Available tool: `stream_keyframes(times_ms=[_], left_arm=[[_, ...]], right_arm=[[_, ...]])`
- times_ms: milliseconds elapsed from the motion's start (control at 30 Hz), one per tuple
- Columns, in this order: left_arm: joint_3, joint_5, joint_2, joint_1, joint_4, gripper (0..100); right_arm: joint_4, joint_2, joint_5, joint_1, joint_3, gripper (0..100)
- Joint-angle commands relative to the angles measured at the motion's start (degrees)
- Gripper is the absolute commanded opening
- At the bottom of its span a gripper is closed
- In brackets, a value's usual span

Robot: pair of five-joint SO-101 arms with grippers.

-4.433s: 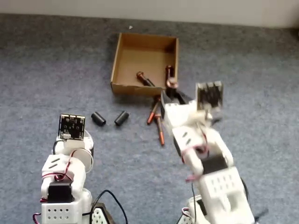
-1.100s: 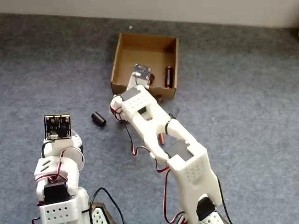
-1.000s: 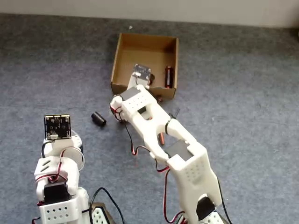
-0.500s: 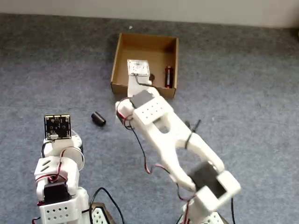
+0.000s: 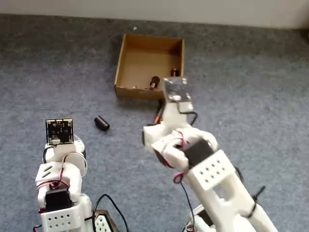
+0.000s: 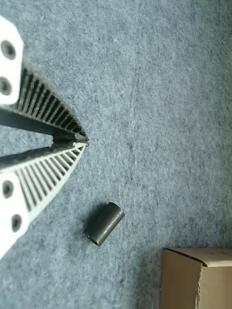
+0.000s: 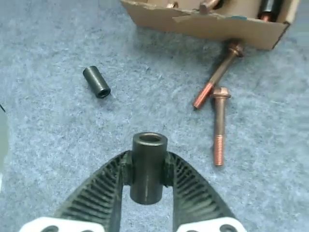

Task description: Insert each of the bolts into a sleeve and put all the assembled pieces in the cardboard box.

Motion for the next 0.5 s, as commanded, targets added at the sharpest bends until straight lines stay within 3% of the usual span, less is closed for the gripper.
stream_keyframes(times_ms=[0, 233, 467], left_arm=[[-1.8, -0.4, -0.3, -0.3, -1.1, 1], [-1.8, -0.4, -0.3, 0.0, -1.1, 1], [-1.7, -0.6, -0.2, 5.8, -0.8, 1]], right_arm=[[-7.1, -11.6, 3.9, 3.6, 8.1, 0.5], [-25.7, -29.8, 6.2, 10.0, 30.9, 0.5], [-32.1, -40.2, 5.8, 18.0, 41.2, 0.5]])
